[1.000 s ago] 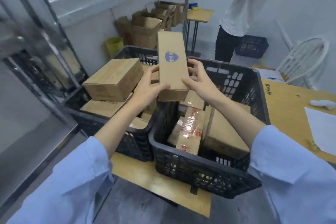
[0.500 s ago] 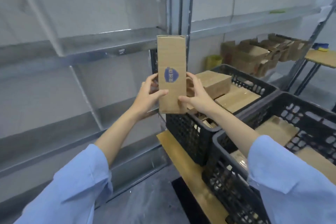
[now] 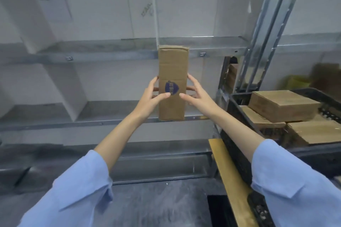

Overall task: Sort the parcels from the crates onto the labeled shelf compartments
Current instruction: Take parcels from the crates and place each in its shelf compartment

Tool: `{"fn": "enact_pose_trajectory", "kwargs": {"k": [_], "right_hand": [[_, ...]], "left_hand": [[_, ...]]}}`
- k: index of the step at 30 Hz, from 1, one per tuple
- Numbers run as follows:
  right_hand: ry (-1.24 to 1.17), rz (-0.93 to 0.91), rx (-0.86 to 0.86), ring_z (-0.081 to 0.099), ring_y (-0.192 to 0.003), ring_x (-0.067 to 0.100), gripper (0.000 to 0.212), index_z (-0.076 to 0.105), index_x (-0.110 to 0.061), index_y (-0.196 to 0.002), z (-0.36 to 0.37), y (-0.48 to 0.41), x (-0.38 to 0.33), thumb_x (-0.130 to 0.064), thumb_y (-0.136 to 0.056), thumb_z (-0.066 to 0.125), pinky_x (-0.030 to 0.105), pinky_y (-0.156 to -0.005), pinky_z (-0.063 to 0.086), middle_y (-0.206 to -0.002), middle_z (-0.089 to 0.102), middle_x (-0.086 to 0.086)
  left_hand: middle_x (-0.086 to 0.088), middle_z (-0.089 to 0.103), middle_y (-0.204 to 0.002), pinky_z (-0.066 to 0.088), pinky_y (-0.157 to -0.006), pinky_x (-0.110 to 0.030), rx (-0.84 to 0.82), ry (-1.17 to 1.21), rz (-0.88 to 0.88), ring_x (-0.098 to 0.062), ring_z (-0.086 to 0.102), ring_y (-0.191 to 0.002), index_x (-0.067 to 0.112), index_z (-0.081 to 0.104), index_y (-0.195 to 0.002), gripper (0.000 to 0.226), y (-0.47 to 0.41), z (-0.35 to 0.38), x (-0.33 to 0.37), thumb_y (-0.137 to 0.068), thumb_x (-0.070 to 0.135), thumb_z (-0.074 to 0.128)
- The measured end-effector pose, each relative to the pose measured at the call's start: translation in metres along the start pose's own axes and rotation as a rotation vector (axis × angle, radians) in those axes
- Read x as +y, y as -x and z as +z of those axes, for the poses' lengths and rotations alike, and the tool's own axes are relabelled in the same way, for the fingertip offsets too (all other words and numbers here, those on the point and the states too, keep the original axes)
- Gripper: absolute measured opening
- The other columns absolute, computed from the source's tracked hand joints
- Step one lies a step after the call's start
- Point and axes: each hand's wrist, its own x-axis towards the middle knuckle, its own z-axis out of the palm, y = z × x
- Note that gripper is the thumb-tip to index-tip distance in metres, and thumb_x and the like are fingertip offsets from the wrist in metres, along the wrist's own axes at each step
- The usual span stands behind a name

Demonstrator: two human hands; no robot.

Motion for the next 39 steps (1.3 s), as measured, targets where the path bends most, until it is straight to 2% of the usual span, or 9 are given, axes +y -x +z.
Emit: {"fn": "enact_pose_trajectory", "kwargs": {"k": [4, 7, 16, 23, 26, 28, 31, 34, 39], "right_hand": [[-0.085, -0.004, -0.077, 0.043, -0.127, 0.007, 0.062, 0.026, -0.034, -0.143, 0.027, -0.011, -0.007, -0.036, -0.094, 0.064, 0.027, -0.099, 0.041, -0.137, 0.043, -0.01], [-0.098, 0.008, -0.114, 0.05, -0.126, 0.014, 0.054, 0.033, -0.029, -0.136, 0.042, -0.017, -0.01, -0.041, -0.093, 0.064, 0.035, -0.104, 0.043, -0.139, 0.047, -0.004], [-0.099, -0.042, -0.205, 0.038, -0.128, 0.006, 0.08, 0.018, -0.032, -0.152, 0.076, -0.03, -0.034, -0.06, -0.088, 0.058, 0.032, -0.106, 0.036, -0.138, 0.038, -0.011], [-0.108, 0.002, -0.247, 0.047, -0.125, 0.005, 0.075, 0.025, -0.033, -0.147, 0.086, -0.035, -0.035, -0.067, -0.086, 0.051, 0.041, -0.113, 0.035, -0.139, 0.048, -0.009], [-0.126, -0.006, -0.279, 0.05, -0.125, 0.006, 0.069, 0.027, -0.034, -0.141, 0.089, -0.034, -0.034, -0.056, -0.085, 0.062, 0.027, -0.103, 0.04, -0.141, 0.051, -0.002], [-0.144, -0.019, -0.293, 0.052, -0.121, 0.005, 0.07, 0.025, -0.036, -0.138, 0.09, -0.033, -0.037, -0.048, -0.081, 0.066, 0.018, -0.092, 0.043, -0.142, 0.049, 0.001], [-0.14, -0.054, -0.309, 0.047, -0.124, 0.007, 0.078, 0.02, -0.039, -0.142, 0.09, -0.031, -0.038, -0.029, -0.087, 0.075, 0.029, -0.106, 0.038, -0.145, 0.04, -0.004], [-0.049, -0.106, -0.304, 0.035, -0.128, 0.004, 0.103, 0.004, -0.039, -0.155, 0.09, -0.029, -0.041, -0.018, -0.085, 0.077, 0.027, -0.101, 0.033, -0.155, 0.027, -0.007], [0.091, -0.193, -0.285, 0.034, -0.129, -0.001, 0.112, 0.0, -0.033, -0.157, 0.101, -0.027, -0.039, -0.016, -0.081, 0.08, 0.029, -0.105, 0.042, -0.159, 0.019, -0.012]], "left_hand": [[0.006, 0.046, -0.136, 0.041, -0.088, -0.027, 0.1, 0.028, -0.05, -0.011, 0.045, -0.125, 0.032, 0.032, -0.143, 0.06, 0.019, -0.031, -0.007, -0.092, 0.04, 0.063], [0.008, 0.048, -0.138, 0.044, -0.097, -0.03, 0.162, -0.005, -0.073, -0.009, 0.049, -0.122, 0.021, 0.043, -0.135, 0.048, 0.028, -0.052, -0.015, -0.094, 0.036, 0.061], [0.007, 0.051, -0.135, 0.045, -0.099, -0.037, 0.205, -0.025, -0.07, -0.016, 0.054, -0.122, 0.039, 0.032, -0.148, 0.083, 0.048, -0.082, -0.02, -0.075, 0.067, 0.058], [0.013, 0.055, -0.128, 0.044, -0.092, -0.033, 0.257, 0.042, -0.062, -0.003, 0.051, -0.12, 0.048, 0.043, -0.126, 0.054, 0.055, -0.096, -0.021, -0.076, 0.056, 0.062], [0.012, 0.058, -0.127, 0.046, -0.095, -0.033, 0.257, 0.039, -0.05, -0.002, 0.055, -0.117, 0.051, 0.046, -0.115, 0.046, 0.057, -0.099, -0.026, -0.075, 0.054, 0.067], [0.009, 0.058, -0.132, 0.046, -0.101, -0.036, 0.266, 0.027, -0.028, -0.007, 0.056, -0.12, 0.046, 0.047, -0.117, 0.053, 0.058, -0.102, -0.03, -0.071, 0.054, 0.072], [0.007, 0.053, -0.137, 0.042, -0.107, -0.036, 0.256, -0.006, 0.022, -0.008, 0.051, -0.125, 0.038, 0.042, -0.128, 0.065, 0.061, -0.105, -0.032, -0.074, 0.039, 0.078], [0.007, 0.043, -0.145, 0.043, -0.106, -0.035, 0.211, -0.047, 0.047, -0.013, 0.049, -0.128, 0.036, 0.031, -0.143, 0.087, 0.064, -0.108, -0.034, -0.076, 0.016, 0.083], [0.014, 0.034, -0.149, 0.043, -0.107, -0.032, 0.207, -0.156, 0.11, -0.011, 0.042, -0.134, 0.04, 0.02, -0.152, 0.109, 0.07, -0.113, -0.04, -0.068, 0.02, 0.087]]}}
